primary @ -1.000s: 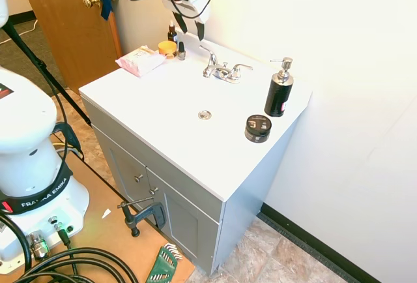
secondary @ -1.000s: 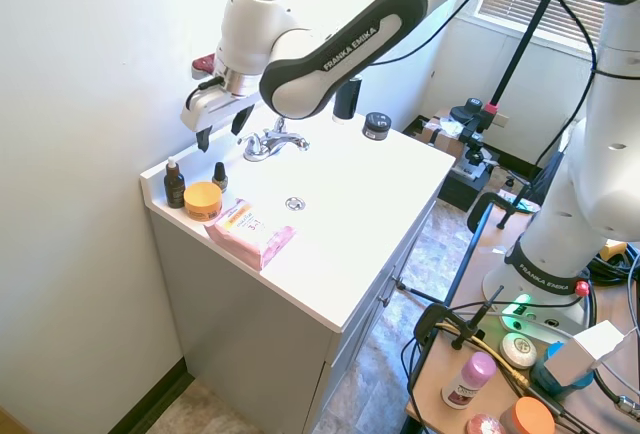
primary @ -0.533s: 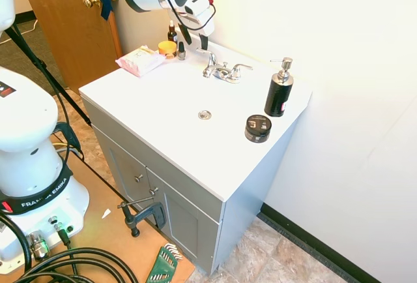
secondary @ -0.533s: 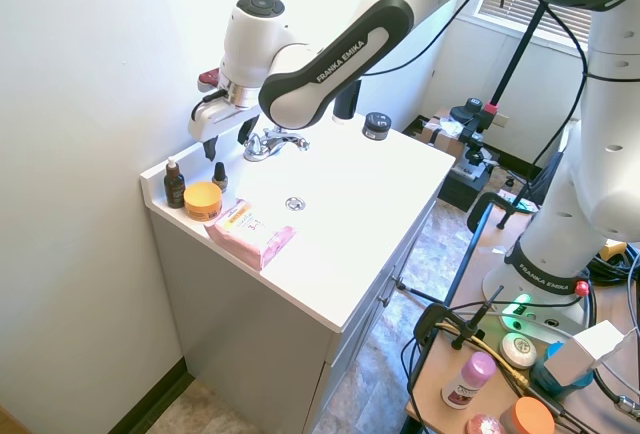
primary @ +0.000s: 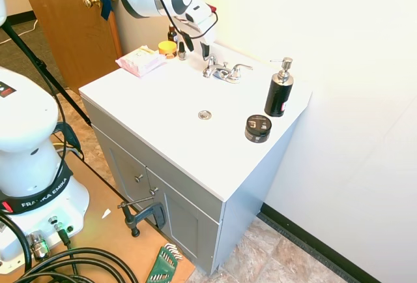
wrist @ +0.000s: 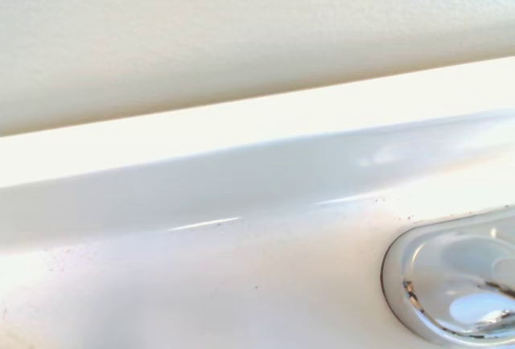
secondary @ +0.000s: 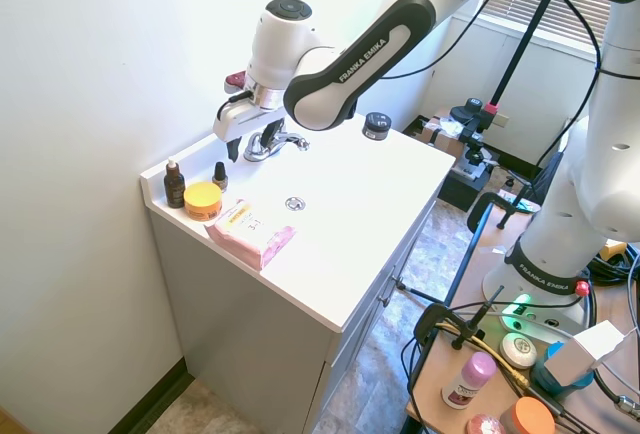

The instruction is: Turn on the hot water

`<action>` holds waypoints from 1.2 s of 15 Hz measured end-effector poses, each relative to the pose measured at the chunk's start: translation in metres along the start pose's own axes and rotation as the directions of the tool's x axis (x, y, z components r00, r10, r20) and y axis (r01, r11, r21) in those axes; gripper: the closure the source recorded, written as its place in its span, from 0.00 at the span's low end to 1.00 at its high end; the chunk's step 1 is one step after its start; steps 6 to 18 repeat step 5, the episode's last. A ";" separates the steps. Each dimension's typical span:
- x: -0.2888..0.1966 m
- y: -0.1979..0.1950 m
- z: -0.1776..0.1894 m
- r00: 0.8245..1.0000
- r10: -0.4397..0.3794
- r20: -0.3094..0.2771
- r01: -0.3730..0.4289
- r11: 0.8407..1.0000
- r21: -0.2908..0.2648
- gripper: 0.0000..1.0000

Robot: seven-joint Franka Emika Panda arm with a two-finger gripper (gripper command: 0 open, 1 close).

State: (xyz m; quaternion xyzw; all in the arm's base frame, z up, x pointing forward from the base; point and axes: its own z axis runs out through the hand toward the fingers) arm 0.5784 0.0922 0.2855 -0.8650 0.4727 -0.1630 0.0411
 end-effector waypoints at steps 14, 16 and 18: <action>-0.020 0.031 -0.039 0.991 -0.019 0.130 0.019 1.000 0.002 0.00; -0.020 0.031 -0.039 0.991 -0.019 0.130 0.019 1.000 0.002 0.00; -0.020 0.031 -0.039 0.991 -0.019 0.130 0.019 1.000 0.002 0.00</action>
